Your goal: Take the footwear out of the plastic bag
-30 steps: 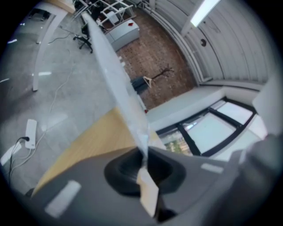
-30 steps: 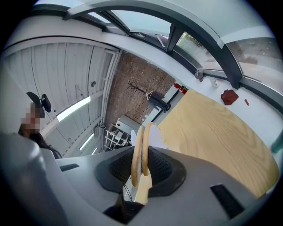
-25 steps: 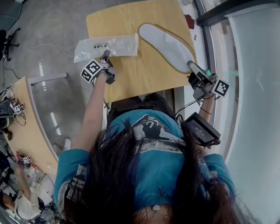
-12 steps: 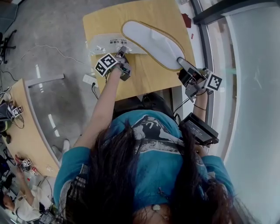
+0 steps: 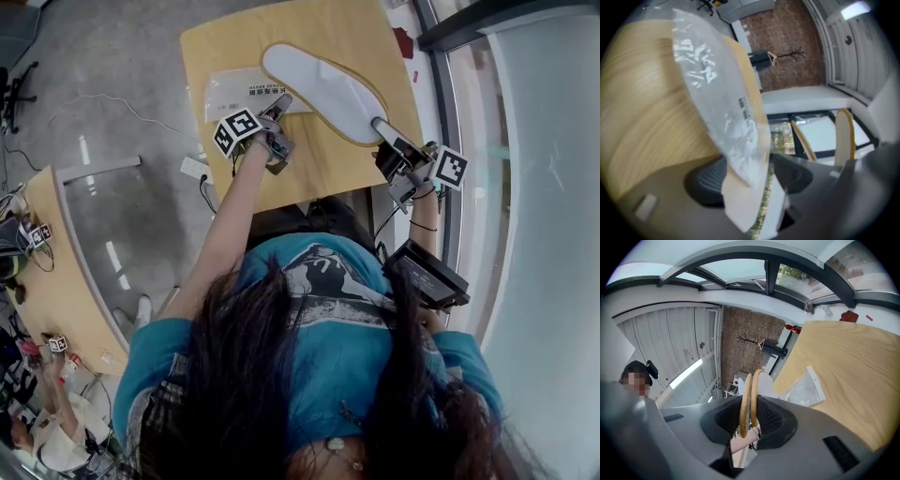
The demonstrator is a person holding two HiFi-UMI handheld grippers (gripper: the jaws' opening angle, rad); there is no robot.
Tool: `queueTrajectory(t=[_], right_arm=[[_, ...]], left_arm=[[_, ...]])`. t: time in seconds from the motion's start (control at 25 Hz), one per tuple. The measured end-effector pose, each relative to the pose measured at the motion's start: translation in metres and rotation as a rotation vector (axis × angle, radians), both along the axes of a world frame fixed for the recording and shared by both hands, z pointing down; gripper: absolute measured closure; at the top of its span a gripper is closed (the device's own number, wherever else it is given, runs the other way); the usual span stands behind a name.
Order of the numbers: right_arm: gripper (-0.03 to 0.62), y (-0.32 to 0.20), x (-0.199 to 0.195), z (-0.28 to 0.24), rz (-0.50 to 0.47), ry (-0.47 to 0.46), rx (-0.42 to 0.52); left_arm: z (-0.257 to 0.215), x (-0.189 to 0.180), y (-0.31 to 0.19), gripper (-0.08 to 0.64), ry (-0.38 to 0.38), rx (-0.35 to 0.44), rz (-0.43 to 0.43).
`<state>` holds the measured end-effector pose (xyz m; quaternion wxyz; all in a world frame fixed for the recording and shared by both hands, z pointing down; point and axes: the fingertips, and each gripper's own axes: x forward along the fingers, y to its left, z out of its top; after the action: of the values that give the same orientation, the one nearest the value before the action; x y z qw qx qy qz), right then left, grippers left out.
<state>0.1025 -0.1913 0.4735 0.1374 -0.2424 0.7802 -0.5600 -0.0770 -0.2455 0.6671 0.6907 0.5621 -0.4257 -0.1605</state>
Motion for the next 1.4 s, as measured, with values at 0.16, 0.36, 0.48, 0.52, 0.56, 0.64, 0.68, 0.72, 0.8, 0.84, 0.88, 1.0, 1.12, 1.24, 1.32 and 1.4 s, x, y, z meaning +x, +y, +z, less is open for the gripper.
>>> queueTrajectory(t=[0.16,0.36,0.48,0.52,0.56,0.64,0.68,0.72,0.8,0.84,0.88,1.0,1.12,1.24,1.32,1.4], right_arm=[[0.509,-0.002,-0.014,0.015,-0.002,-0.001,-0.058],[0.509,-0.012,-0.038,0.038,-0.015,0.0,-0.109],[0.509,-0.022,-0.056,0.047,-0.028,-0.003,-0.121],[0.509,-0.025,-0.063,0.049,-0.038,0.005,-0.121],[0.509,-0.027,-0.07,0.052,-0.048,0.018,-0.119],[0.509,-0.03,-0.087,0.058,-0.061,0.05,-0.115],[0.509,-0.031,-0.095,0.062,-0.061,0.062,-0.12],[0.509,-0.032,-0.102,0.066,-0.055,0.068,-0.131],[0.509,-0.038,-0.11,0.076,-0.035,0.062,-0.167],[0.509,-0.041,-0.112,0.082,-0.026,0.06,-0.185],[0.509,-0.044,-0.114,0.088,-0.019,0.064,-0.201],[0.509,-0.046,-0.121,0.11,-0.004,0.109,-0.262],[0.508,-0.045,-0.12,0.135,0.031,0.148,-0.343],[0.508,-0.045,-0.111,0.156,0.063,0.2,-0.383],[0.508,-0.044,-0.106,0.169,0.089,0.249,-0.41],[0.508,-0.043,-0.103,0.18,0.109,0.287,-0.43]], left_arm=[[-0.007,-0.001,0.026,0.259,0.123,-0.103,-0.024],[-0.026,-0.01,0.051,0.26,0.202,-0.045,-0.009],[-0.028,-0.019,0.066,0.261,0.133,0.014,0.061],[-0.028,-0.023,0.07,0.26,0.106,0.03,0.08],[-0.028,-0.027,0.074,0.259,0.081,0.042,0.089],[-0.027,-0.04,0.08,0.261,0.041,0.06,0.092],[-0.028,-0.046,0.083,0.261,0.029,0.068,0.094],[-0.029,-0.05,0.086,0.261,0.021,0.078,0.1],[-0.033,-0.053,0.089,0.261,0.01,0.098,0.119],[-0.035,-0.053,0.09,0.261,0.005,0.107,0.13],[-0.038,-0.053,0.091,0.261,0.001,0.116,0.14],[-0.045,-0.058,0.094,0.261,-0.007,0.142,0.168],[-0.055,-0.06,0.093,0.261,-0.017,0.187,0.199],[-0.066,-0.057,0.09,0.261,-0.029,0.234,0.224],[-0.071,-0.057,0.088,0.261,-0.034,0.256,0.232],[-0.073,-0.057,0.087,0.262,-0.047,0.271,0.236]])
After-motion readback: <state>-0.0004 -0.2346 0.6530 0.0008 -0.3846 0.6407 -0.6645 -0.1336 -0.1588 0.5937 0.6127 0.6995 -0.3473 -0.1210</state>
